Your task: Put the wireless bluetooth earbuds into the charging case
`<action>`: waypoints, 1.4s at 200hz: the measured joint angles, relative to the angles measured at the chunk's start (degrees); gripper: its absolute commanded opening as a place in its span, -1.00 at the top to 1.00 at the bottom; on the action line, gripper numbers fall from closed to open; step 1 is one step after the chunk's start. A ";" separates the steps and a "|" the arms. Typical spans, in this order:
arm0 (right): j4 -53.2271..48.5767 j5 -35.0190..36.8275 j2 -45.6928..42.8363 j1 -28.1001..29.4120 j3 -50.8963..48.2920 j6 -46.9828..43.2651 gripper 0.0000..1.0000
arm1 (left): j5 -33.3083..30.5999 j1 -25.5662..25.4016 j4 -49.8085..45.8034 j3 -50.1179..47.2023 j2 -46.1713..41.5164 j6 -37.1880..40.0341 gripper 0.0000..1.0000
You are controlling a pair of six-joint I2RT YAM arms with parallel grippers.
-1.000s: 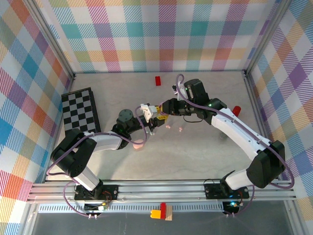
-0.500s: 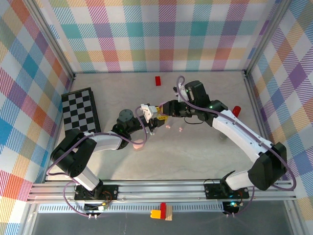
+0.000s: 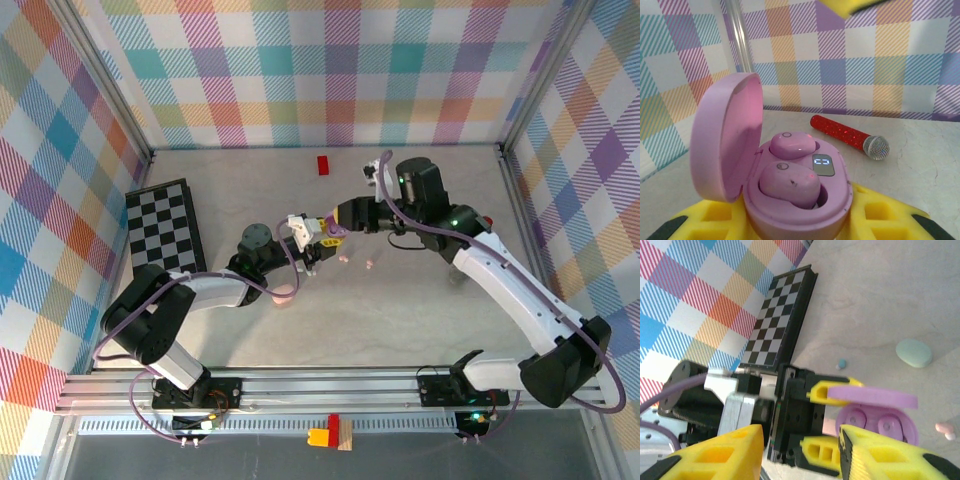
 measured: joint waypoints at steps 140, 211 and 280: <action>-4.98 0.85 -0.33 -4.26 -1.88 0.28 -0.14 | -1.16 0.00 1.46 -1.33 -1.55 -2.03 0.33; 17.81 -21.35 -0.66 -10.88 -17.16 19.30 -0.28 | -0.39 0.00 4.55 -1.31 -1.55 -6.36 0.33; 33.53 -29.99 3.96 -10.84 -20.13 31.50 0.12 | 0.48 0.00 6.69 -1.09 -1.75 -7.72 0.33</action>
